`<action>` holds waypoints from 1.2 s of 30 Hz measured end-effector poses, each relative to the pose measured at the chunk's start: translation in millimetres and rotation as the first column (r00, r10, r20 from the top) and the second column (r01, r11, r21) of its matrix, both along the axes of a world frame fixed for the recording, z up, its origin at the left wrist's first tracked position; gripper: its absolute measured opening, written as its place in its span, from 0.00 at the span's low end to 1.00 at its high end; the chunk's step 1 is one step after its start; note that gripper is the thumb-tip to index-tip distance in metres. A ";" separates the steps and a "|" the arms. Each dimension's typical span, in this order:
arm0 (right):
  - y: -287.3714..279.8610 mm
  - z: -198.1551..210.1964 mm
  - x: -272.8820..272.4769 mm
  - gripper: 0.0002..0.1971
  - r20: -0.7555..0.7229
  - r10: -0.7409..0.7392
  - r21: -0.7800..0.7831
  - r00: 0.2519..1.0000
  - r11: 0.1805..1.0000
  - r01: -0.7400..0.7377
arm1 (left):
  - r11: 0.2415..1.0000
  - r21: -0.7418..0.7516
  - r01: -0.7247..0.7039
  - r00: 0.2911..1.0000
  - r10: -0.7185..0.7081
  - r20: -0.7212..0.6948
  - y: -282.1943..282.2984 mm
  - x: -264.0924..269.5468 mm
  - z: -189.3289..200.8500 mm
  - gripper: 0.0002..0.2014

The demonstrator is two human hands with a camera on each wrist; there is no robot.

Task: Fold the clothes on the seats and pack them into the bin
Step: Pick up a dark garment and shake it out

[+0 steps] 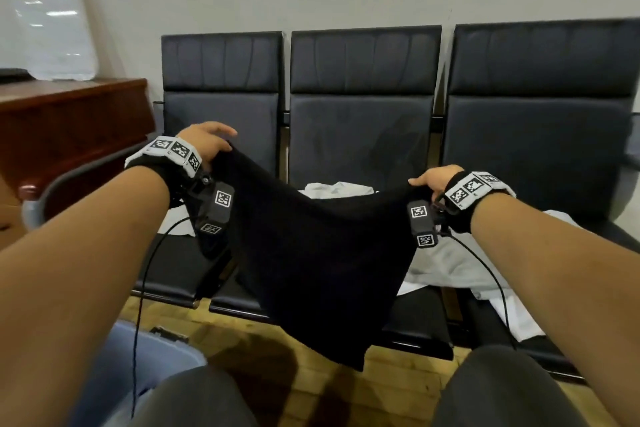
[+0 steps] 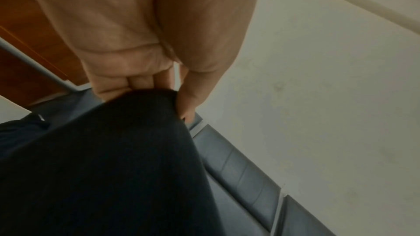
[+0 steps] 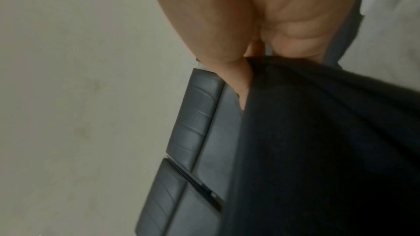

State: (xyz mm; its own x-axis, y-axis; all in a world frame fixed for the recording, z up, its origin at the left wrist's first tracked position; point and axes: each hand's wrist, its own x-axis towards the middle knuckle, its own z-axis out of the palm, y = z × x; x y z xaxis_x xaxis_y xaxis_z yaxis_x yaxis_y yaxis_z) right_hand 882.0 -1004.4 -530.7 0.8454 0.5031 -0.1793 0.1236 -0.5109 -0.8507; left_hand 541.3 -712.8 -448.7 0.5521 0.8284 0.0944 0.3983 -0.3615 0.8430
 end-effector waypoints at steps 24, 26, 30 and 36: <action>-26.6 65.1 9.2 0.09 0.339 -0.100 0.267 0.935 0.964 0.006 | 0.984 0.150 -0.096 0.995 0.097 -0.002 -7.3 -22.8 17.3 0.15; -31.2 59.8 10.9 0.06 0.269 -0.135 0.309 0.954 0.950 0.047 | 0.983 0.164 -0.079 0.993 0.092 -0.074 -18.9 -27.2 15.8 0.10; -39.3 62.5 8.9 0.09 0.225 -0.161 0.336 0.961 0.939 0.079 | 0.971 0.238 -0.037 0.968 0.094 -0.234 -32.4 -30.0 12.1 0.20; -38.7 56.3 24.5 0.12 0.292 -0.018 0.034 0.956 0.999 0.009 | 0.895 0.437 0.089 0.833 0.174 -0.525 -18.6 -18.6 1.8 0.18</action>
State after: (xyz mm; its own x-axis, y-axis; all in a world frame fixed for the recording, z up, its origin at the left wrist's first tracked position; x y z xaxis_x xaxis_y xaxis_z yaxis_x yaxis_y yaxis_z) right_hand 906.5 -1043.1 -474.4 0.8652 0.4928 0.0930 0.3629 -0.4872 -0.7943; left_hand 522.7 -731.4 -446.9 0.5850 0.7986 0.1412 0.7600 -0.6006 0.2484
